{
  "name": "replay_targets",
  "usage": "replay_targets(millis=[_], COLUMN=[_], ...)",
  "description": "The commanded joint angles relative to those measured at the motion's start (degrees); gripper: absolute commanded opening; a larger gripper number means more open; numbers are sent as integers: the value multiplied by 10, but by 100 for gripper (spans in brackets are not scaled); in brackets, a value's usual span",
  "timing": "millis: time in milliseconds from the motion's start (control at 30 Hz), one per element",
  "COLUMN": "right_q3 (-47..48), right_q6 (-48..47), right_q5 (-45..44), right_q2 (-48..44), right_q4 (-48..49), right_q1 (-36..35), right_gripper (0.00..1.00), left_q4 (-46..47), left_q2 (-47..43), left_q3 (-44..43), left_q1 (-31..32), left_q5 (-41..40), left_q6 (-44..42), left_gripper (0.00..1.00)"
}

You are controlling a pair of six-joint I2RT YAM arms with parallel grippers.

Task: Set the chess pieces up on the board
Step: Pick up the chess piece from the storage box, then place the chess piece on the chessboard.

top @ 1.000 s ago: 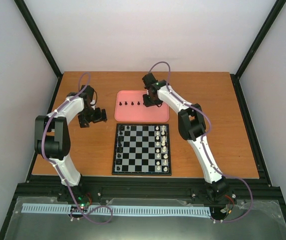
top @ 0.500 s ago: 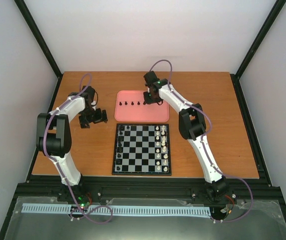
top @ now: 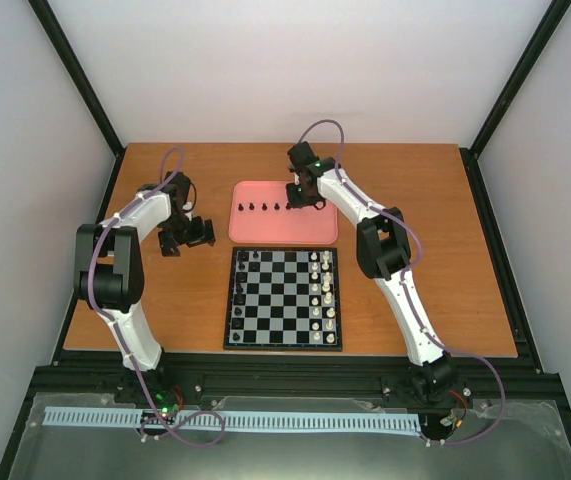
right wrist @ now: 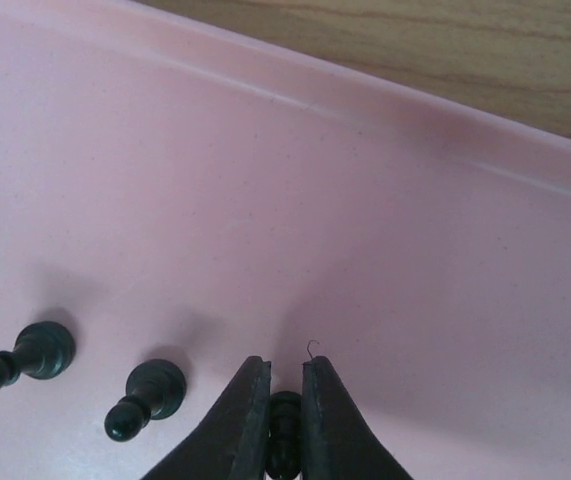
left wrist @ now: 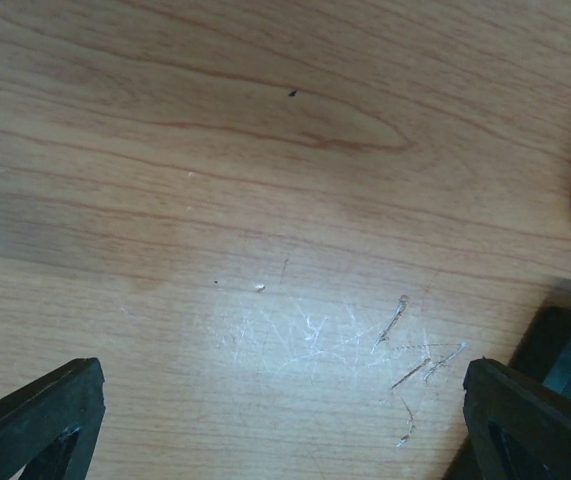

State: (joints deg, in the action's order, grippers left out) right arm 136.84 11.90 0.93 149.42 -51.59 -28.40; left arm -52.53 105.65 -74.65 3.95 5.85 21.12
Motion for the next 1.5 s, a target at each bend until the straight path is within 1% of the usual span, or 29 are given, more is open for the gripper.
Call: replay_targets(millis=[0, 67, 167, 200, 333, 433, 600, 733, 867, 967, 1200, 1467], right_q3=[17, 14, -7, -20, -99, -175, -312, -418, -463, -478, -480, -454], right_q6=[0, -3, -10, -13, -22, -23, -9, 24, 44, 48, 48, 31], right_q5=[1, -1, -8, -10, -7, 2, 17, 30, 36, 40, 53, 66], right_q2=[7, -2, -32, -55, -143, -215, -319, -377, -388, -385, -364, -322], right_q4=[-5, -6, -1, 4, 30, 37, 61, 111, 137, 152, 164, 162], right_q1=[9, 9, 9, 8, 4, -11, -73, -141, -200, -228, -243, -255], right_gripper=[7, 3, 3, 3, 3, 3, 3, 3, 3, 3, 3, 3], left_q4=[-6, -8, -6, -7, -8, -6, -3, -4, -8, -6, -2, -6], left_q2=[7, 7, 6, 6, 5, 3, 2, 1, -2, -11, -32, -39], left_q3=[-22, -22, -24, -25, -27, -26, -23, -29, -36, -33, -14, -14], left_q1=[-2, -3, -2, -2, -2, -2, -3, -2, -3, -2, -3, -2], left_q5=[6, 5, 6, 6, 7, 3, 3, -6, -9, -9, -15, -20], left_q6=[-10, -11, -11, -11, -11, -12, -12, -12, -11, -11, -11, -13], left_gripper=[100, 100, 100, 100, 100, 100, 100, 100, 100, 100, 100, 100])
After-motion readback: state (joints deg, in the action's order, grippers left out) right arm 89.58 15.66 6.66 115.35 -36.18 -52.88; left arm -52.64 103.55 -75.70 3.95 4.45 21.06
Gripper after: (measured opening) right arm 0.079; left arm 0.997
